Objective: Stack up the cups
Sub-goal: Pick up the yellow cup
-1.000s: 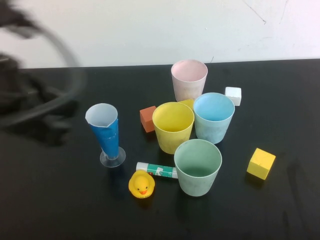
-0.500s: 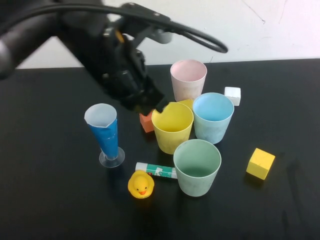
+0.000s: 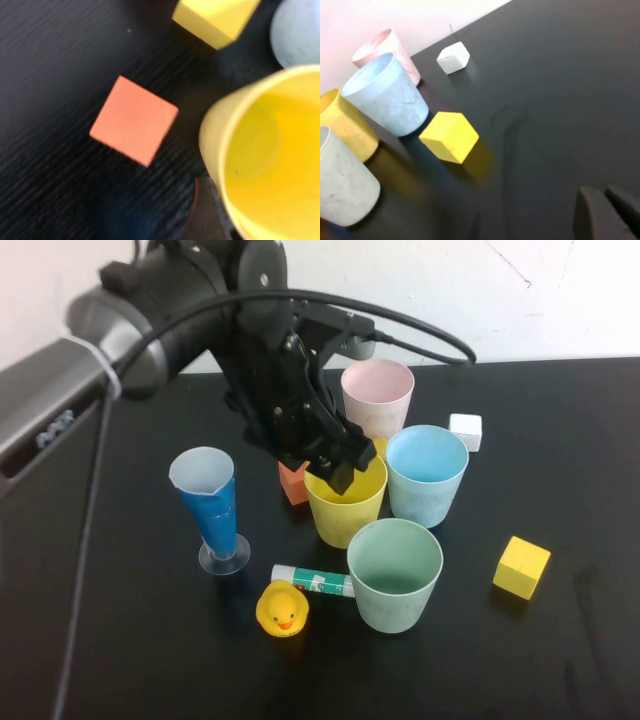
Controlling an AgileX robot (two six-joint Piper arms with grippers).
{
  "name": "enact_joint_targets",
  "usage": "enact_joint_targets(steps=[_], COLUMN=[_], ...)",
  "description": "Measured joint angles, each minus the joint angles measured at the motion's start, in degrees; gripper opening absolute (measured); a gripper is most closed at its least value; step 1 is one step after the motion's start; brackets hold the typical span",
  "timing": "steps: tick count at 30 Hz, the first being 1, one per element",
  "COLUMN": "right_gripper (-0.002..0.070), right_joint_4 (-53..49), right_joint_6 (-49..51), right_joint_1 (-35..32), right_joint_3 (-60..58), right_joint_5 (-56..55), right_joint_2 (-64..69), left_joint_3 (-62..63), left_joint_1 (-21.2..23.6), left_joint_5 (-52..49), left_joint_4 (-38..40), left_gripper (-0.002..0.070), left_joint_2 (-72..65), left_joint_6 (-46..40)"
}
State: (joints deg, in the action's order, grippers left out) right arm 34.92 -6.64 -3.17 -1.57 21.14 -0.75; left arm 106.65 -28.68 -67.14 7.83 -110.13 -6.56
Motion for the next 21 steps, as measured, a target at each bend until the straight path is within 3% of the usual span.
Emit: enact_joint_targets(steps=[6,8,11,13,21], right_gripper=[0.0029,0.0029,0.0029,0.0029,0.0029], right_joint_4=[0.0,0.0,0.0,0.0,0.1], right_joint_6=[0.0,-0.3,-0.4,-0.8,-1.3], right_joint_1=[0.0,0.0,0.0,0.0,0.0], right_joint_3=[0.0,0.0,0.0,0.0,0.0], right_joint_5=[0.0,0.0,0.0,0.0,0.0], right_joint_2=[0.0,0.0,0.0,0.0,0.0], left_joint_3=[0.1,0.1,0.1,0.1,2.6], left_joint_1=[0.0,0.0,0.0,0.0,0.0], left_joint_5=[1.7,1.8,2.0,2.0,-0.3], left_joint_4=[-0.1,-0.1,-0.1,-0.1,-0.1], left_gripper=[0.0409,0.0335,0.0128,0.0059,0.0021], left_joint_2=[-3.6,-4.6,-5.7,-6.0,-3.0], left_joint_6=[1.5,1.5,1.5,1.5,1.3])
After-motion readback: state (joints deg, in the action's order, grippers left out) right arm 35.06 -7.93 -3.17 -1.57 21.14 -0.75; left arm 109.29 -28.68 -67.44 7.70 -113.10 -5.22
